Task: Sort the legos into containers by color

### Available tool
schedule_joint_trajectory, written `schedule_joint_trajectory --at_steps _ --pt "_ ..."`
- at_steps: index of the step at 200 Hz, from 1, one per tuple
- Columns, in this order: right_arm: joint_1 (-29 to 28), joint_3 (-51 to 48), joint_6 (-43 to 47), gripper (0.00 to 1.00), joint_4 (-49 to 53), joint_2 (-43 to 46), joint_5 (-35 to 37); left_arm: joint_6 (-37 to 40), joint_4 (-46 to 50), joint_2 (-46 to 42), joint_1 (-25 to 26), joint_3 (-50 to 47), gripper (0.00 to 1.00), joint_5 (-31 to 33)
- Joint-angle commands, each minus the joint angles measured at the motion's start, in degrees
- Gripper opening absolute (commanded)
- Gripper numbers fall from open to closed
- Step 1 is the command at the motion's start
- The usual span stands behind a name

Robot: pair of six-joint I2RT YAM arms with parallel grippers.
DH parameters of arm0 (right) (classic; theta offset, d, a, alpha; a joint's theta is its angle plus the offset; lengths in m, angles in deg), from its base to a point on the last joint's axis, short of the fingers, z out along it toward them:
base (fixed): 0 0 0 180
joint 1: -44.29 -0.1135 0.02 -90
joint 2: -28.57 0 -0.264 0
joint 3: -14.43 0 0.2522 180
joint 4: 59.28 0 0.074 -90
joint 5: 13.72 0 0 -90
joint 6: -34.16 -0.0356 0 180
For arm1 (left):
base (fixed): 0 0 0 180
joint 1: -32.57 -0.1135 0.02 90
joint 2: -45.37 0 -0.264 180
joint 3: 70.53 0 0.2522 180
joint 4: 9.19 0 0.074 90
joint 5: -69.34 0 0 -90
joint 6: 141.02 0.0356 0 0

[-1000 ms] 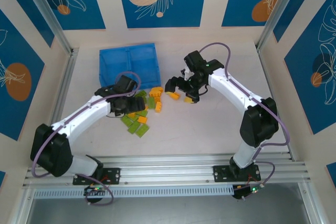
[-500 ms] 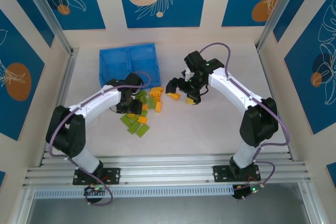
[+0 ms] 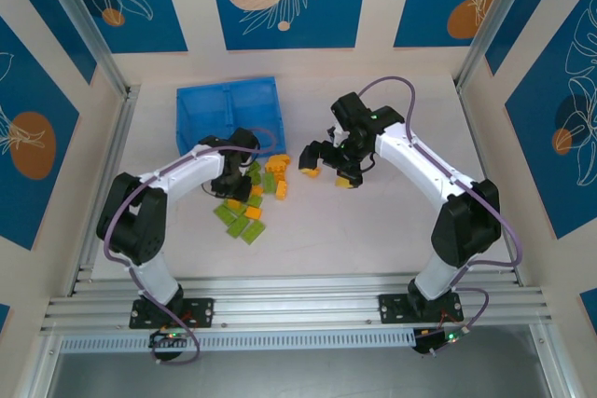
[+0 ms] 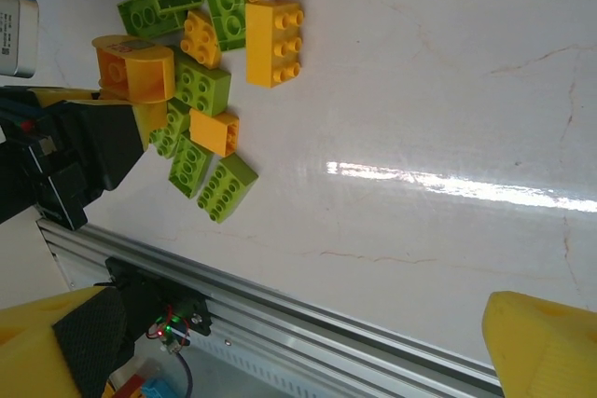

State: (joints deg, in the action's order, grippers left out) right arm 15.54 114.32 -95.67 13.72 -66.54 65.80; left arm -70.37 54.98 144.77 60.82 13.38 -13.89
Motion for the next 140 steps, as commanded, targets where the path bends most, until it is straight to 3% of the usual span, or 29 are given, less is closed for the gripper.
schedule_joint_trajectory --at_steps 1,72,96,140 --pt "0.4 2.0 0.2 1.00 1.8 1.5 -0.6 1.6 2.7 -0.3 -0.6 0.5 0.30 1.1" --pt "0.4 7.0 -0.6 1.00 -0.8 3.3 -2.2 2.6 10.2 -8.9 -2.5 18.1 0.28 -3.4" --pt "0.5 8.0 -0.9 1.00 -1.8 3.8 -1.2 0.5 8.2 -5.0 -8.3 24.7 0.28 -1.0" --pt "1.0 11.1 -1.3 1.00 2.0 3.3 -0.1 -3.3 3.5 10.0 -17.6 38.5 0.27 9.6"
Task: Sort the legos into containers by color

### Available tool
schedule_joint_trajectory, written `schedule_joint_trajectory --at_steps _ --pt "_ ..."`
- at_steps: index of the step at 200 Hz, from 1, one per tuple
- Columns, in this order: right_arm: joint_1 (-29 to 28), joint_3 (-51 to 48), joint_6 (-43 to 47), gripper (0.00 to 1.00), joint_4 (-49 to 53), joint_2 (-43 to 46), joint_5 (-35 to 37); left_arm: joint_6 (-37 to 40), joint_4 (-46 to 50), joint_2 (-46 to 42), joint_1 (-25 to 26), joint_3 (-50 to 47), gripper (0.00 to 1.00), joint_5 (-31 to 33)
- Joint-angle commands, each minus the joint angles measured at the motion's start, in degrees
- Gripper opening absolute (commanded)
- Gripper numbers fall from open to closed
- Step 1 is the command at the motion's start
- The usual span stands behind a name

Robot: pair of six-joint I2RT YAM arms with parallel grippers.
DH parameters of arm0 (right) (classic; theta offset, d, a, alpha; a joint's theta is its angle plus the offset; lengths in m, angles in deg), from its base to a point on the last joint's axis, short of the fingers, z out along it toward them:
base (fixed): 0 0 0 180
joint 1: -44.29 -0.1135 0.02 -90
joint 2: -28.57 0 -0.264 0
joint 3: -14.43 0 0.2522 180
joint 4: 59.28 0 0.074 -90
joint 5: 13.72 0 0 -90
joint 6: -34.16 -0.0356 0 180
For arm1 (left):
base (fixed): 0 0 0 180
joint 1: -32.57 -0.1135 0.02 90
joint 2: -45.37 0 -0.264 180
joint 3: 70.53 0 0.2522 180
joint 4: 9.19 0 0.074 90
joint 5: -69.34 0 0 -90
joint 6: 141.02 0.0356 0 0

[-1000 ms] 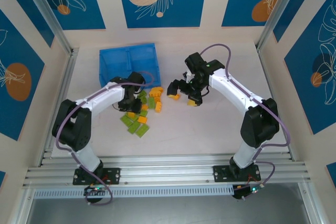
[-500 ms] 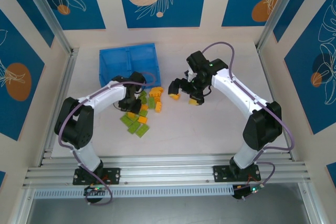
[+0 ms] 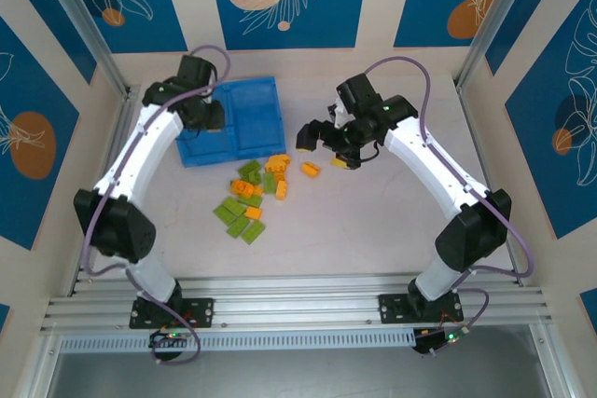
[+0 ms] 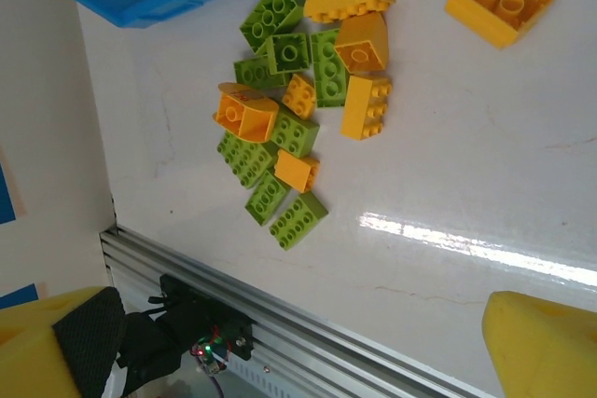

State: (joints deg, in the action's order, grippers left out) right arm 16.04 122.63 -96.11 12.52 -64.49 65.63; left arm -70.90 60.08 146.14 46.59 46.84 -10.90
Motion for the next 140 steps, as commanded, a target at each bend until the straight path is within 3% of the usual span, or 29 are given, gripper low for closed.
schedule_joint_trajectory --at_steps 1,43,80,108,140 --pt "0.5 2.8 -0.8 1.00 3.2 1.3 0.1 -2.8 -1.6 9.1 -3.5 5.3 0.27 6.6" --pt "0.6 2.8 -1.6 1.00 4.7 3.7 1.7 -4.4 -0.5 25.7 -7.1 20.5 0.26 3.2" --pt "0.7 2.2 -2.6 1.00 4.6 5.3 2.9 -4.0 2.3 34.9 -8.2 33.0 0.41 0.1" --pt "0.9 2.4 -3.1 1.00 4.1 5.5 3.0 -3.2 2.9 35.1 -8.6 36.3 0.51 0.0" --pt "1.0 2.8 -2.9 1.00 3.4 4.8 2.4 -2.7 3.7 29.3 -8.7 36.1 0.49 -2.3"
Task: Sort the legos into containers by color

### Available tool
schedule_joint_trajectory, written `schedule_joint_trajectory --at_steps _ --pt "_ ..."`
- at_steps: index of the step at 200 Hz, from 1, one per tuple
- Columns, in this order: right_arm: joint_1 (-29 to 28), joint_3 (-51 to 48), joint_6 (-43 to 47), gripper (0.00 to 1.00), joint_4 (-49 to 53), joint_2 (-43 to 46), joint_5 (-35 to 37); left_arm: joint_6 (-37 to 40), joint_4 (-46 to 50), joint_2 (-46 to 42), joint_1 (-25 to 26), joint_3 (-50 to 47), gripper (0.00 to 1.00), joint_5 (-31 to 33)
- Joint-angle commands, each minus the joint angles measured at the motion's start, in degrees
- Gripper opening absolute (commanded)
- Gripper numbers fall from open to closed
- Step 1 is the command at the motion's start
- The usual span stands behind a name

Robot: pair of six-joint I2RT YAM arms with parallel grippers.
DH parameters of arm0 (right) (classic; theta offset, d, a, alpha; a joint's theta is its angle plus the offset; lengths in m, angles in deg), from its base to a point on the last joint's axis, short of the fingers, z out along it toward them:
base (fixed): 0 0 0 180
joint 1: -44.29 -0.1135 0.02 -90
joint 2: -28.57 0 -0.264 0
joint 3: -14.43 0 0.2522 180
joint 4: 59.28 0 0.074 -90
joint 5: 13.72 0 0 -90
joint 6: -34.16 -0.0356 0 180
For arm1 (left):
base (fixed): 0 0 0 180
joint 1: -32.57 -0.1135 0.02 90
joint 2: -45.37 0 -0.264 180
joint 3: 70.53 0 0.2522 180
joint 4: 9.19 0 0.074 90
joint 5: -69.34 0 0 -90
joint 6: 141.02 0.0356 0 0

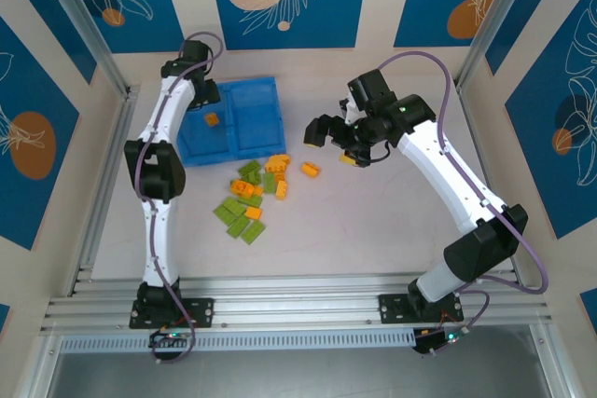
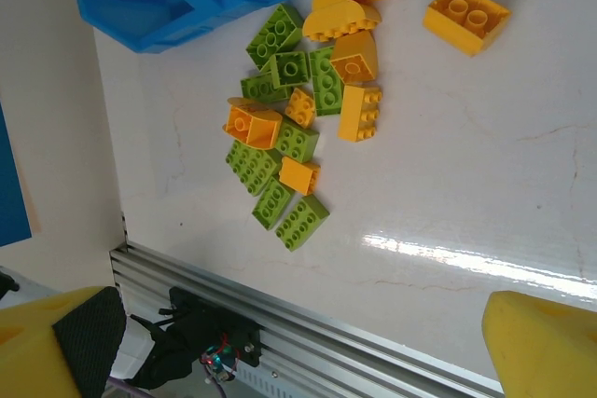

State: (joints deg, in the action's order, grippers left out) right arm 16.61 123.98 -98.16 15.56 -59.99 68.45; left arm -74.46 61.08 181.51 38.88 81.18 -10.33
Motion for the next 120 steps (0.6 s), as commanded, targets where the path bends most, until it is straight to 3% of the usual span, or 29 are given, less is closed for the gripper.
schedule_joint_trajectory --at_steps 1,26,76,120 --pt "0.4 1.4 -0.8 1.00 0.3 0.3 -0.4 0.9 2.8 -6.4 -1.1 1.8 0.49 -3.0" --pt "0.4 1.4 -0.5 1.00 -0.5 -0.7 -1.4 0.4 1.8 -17.2 -0.6 -5.8 0.47 -7.7" --pt "0.3 -1.2 0.6 1.00 -3.9 -1.0 -4.6 0.6 -2.7 -50.2 1.3 -44.3 0.45 -12.8" --pt "0.3 -2.3 0.9 1.00 -5.6 -1.6 -6.4 -15.0 -2.8 -69.4 2.6 -75.7 0.45 -17.0"
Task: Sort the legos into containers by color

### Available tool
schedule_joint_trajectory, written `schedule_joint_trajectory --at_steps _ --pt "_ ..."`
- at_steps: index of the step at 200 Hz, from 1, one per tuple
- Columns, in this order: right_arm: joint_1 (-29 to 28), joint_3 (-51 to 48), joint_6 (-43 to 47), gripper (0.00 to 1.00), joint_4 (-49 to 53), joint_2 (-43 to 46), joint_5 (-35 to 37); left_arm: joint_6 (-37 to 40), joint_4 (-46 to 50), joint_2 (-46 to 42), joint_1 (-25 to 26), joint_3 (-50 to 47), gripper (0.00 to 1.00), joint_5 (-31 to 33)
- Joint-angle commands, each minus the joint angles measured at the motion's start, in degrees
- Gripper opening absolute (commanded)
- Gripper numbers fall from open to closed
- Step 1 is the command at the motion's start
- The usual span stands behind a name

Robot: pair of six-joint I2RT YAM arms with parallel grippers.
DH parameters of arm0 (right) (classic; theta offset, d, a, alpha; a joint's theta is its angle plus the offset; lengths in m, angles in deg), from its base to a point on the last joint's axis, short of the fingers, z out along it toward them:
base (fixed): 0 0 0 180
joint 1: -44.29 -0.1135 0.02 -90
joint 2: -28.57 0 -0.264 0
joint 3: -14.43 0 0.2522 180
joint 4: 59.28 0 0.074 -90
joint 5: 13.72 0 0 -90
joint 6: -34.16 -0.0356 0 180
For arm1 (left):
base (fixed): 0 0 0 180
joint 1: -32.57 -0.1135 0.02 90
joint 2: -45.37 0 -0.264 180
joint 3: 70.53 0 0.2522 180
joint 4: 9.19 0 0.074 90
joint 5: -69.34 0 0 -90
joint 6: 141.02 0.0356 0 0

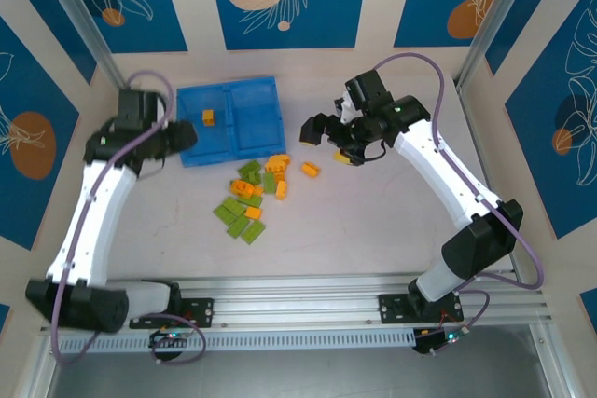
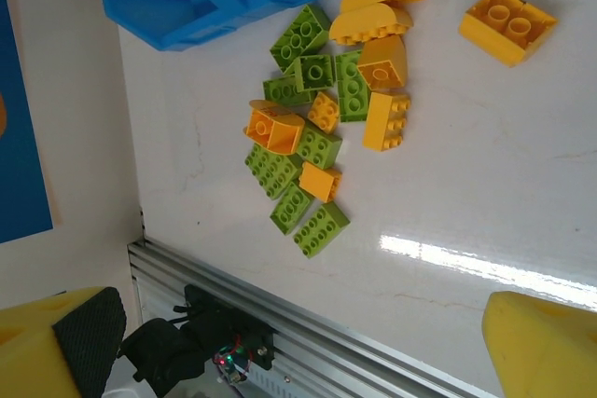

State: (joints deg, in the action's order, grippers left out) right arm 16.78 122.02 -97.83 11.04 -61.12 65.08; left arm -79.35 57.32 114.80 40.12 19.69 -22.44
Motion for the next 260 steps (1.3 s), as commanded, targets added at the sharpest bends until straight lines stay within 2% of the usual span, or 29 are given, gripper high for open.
schedule_joint_trajectory --at_steps 1,26,59,95,142,169,196,222,260 --pt "0.1 -0.3 0.6 1.00 -1.1 -0.6 -3.1 -10.5 0.8 -2.9 1.5 -14.8 0.45 -5.1" --pt "0.1 1.2 0.8 1.00 -0.3 -2.4 -4.5 -19.6 -6.1 -5.3 7.5 -26.0 0.48 -7.8" --pt "0.0 1.1 1.1 1.00 1.0 -2.6 -4.0 -22.1 -12.6 2.2 16.3 -29.3 0.50 -9.4" --pt "0.0 -1.2 0.6 1.00 1.2 -1.0 -3.0 -12.2 -14.6 8.7 24.4 -24.4 0.47 -9.5" --pt "0.1 -4.3 -0.8 1.00 -0.2 1.1 -1.9 3.4 -9.7 17.5 30.7 -19.6 0.55 -2.5" --pt "0.2 -5.2 -1.1 1.00 -0.7 1.9 -1.7 5.7 -10.6 20.0 31.0 -20.1 0.57 1.0" --pt "0.3 -5.5 -1.1 1.00 -0.7 2.2 -1.4 8.1 -11.9 22.5 32.7 -20.0 0.57 0.4" --pt "0.4 -5.9 -1.0 1.00 -0.7 2.3 -1.4 8.3 -12.7 23.9 35.5 -19.5 0.52 -1.2" --pt "0.7 -7.3 0.5 1.00 0.0 3.0 -2.3 6.7 -12.1 27.2 38.6 -19.8 0.49 2.5"
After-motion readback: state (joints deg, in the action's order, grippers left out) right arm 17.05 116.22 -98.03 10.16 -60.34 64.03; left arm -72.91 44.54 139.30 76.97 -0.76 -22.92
